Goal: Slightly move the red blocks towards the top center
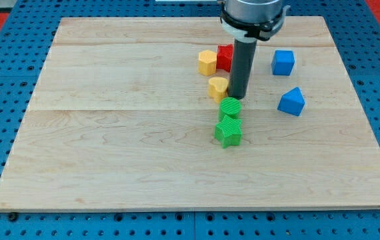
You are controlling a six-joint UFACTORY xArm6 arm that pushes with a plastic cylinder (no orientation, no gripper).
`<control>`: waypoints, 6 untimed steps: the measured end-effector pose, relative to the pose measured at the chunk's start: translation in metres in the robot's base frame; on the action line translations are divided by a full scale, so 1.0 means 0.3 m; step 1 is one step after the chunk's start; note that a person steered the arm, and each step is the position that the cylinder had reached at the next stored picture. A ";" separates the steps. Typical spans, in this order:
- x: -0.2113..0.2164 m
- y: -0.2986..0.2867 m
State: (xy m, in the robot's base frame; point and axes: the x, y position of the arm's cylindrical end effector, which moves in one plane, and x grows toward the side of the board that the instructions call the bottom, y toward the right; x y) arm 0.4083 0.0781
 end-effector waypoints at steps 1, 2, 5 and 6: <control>-0.021 0.084; -0.079 0.086; -0.237 -0.014; -0.240 -0.002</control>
